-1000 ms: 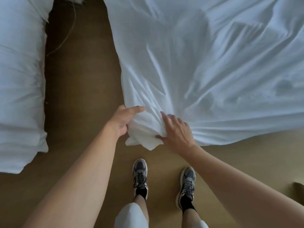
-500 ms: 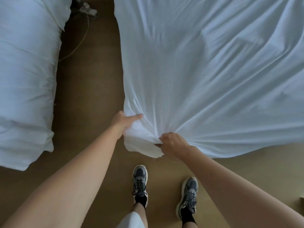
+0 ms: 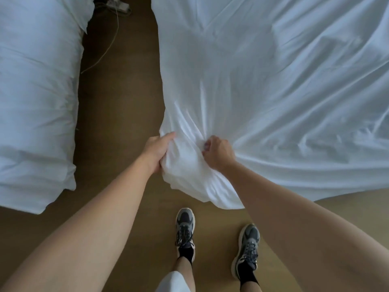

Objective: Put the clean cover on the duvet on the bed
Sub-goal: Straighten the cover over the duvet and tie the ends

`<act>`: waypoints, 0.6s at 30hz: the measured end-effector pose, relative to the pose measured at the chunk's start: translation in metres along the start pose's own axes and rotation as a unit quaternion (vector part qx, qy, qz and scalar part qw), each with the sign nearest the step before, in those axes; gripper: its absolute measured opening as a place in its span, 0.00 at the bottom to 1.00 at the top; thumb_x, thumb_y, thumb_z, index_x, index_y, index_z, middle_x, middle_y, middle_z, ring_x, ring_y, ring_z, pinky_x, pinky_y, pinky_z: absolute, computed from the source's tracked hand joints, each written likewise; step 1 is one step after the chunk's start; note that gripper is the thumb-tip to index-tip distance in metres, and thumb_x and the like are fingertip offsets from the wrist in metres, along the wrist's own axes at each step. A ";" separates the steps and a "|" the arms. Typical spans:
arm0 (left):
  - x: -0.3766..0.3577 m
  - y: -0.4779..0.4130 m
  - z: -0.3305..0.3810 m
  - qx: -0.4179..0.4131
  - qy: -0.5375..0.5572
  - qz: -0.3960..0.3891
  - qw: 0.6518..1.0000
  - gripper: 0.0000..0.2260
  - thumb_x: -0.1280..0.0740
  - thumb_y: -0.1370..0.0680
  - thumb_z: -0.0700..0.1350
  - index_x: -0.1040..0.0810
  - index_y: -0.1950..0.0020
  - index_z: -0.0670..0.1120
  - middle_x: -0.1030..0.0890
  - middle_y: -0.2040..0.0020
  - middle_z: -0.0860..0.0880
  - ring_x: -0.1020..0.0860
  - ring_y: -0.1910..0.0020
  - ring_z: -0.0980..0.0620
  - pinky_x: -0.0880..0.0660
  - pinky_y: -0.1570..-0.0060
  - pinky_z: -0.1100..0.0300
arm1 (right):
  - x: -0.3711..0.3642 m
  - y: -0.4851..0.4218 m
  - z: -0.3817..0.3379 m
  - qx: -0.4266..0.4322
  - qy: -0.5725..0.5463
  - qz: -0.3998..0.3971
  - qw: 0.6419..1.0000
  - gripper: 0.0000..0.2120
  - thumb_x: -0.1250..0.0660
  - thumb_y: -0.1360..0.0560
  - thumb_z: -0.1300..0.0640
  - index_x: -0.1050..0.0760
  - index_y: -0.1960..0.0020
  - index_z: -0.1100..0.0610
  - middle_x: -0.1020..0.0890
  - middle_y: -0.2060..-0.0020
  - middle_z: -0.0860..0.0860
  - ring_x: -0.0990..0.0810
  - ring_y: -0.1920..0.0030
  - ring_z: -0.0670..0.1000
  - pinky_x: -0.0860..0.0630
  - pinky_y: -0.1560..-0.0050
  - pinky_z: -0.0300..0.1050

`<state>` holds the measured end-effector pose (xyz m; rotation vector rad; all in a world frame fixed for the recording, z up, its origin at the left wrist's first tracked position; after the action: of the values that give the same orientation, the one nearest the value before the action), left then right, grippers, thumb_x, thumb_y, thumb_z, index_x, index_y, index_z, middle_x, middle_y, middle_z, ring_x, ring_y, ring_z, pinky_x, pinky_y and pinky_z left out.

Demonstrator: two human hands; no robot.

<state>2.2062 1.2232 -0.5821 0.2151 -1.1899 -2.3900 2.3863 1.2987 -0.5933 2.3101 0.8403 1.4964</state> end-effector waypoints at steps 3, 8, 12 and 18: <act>0.036 -0.006 -0.014 -0.056 -0.041 0.112 0.991 0.06 0.27 0.22 0.49 0.17 0.51 0.47 0.13 0.56 0.47 0.14 0.56 0.45 0.18 0.59 0.54 | -0.008 -0.004 0.006 -0.006 -0.044 -0.009 0.999 0.10 0.37 0.25 0.61 0.18 0.48 0.57 0.16 0.52 0.56 0.19 0.49 0.59 0.26 0.55 0.44; 0.058 -0.001 -0.015 -0.108 -0.368 0.322 0.866 0.08 0.30 0.24 0.47 0.28 0.53 0.47 0.24 0.54 0.48 0.23 0.56 0.44 0.23 0.58 0.52 | 0.012 -0.002 0.010 0.025 -0.112 -0.092 0.989 0.06 0.33 0.24 0.60 0.20 0.56 0.50 0.20 0.62 0.44 0.20 0.60 0.49 0.28 0.66 0.34; -0.021 -0.015 0.056 -0.261 -0.445 0.196 0.834 0.16 0.29 0.23 0.52 0.22 0.38 0.49 0.27 0.37 0.44 0.27 0.40 0.40 0.28 0.40 0.49 | 0.034 -0.005 0.017 0.018 -0.080 -0.113 0.990 0.06 0.28 0.24 0.55 0.19 0.47 0.53 0.18 0.55 0.48 0.20 0.52 0.52 0.23 0.52 0.41; -0.135 -0.054 0.192 -0.401 -0.549 0.042 0.732 0.18 0.35 0.18 0.50 0.25 0.28 0.53 0.32 0.25 0.48 0.31 0.30 0.41 0.32 0.31 0.49 | 0.124 -0.073 0.027 -0.146 -0.109 0.221 0.958 0.46 0.27 0.30 0.35 0.44 0.21 0.50 0.40 0.24 0.58 0.38 0.26 0.63 0.35 0.30 0.61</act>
<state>2.2433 1.4517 -0.5152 -1.6658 -0.3066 -2.6486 2.4238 1.4332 -0.5501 2.4668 0.0319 1.3665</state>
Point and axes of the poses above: each hand's wrist, its own y-axis away from the middle knuckle, its own x-axis out of the back of the hand, z = x × y, the point moved 1 cm from there along -y, towards the middle knuckle
